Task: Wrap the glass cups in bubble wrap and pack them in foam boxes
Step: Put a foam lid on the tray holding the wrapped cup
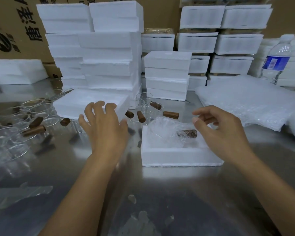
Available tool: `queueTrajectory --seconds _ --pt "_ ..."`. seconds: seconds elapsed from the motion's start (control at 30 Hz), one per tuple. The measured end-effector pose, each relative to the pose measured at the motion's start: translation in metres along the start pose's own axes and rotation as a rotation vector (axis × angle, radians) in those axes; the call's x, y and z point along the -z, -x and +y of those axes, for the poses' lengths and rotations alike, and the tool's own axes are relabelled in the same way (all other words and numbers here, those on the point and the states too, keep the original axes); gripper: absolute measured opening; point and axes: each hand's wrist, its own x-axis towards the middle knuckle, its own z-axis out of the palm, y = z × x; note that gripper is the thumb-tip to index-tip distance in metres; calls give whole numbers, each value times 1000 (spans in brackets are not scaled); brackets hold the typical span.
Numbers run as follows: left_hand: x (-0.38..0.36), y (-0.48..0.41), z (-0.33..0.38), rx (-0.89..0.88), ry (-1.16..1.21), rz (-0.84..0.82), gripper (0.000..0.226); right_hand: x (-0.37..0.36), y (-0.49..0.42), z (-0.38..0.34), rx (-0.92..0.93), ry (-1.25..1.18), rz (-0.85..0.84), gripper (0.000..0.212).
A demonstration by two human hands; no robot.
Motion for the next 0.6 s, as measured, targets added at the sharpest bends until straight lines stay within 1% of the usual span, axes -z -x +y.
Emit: queueTrajectory --seconds 0.1,0.2,0.3,0.37,0.43,0.5,0.57,0.6 --pt "0 -2 -3 27 -8 52 26 0 0 0 -3 1 11 15" --pt "1 -3 -2 10 13 124 23 1 0 -1 -5 0 22 14" --pt "3 -3 3 -81 180 238 19 2 -1 -2 -2 -10 49 14" --pt "7 -2 9 -126 385 257 15 2 -1 -2 -5 -19 73 14" --pt "11 -3 13 -113 658 216 8 2 -1 -2 -6 -18 88 14" --pt "18 -4 18 -81 941 155 9 2 -2 -3 1 -16 102 15" --pt "22 -8 18 5 1258 75 7 2 -2 -3 9 -25 129 17" --pt "23 -11 18 104 1449 1 2 2 -2 -4 10 -35 147 17"
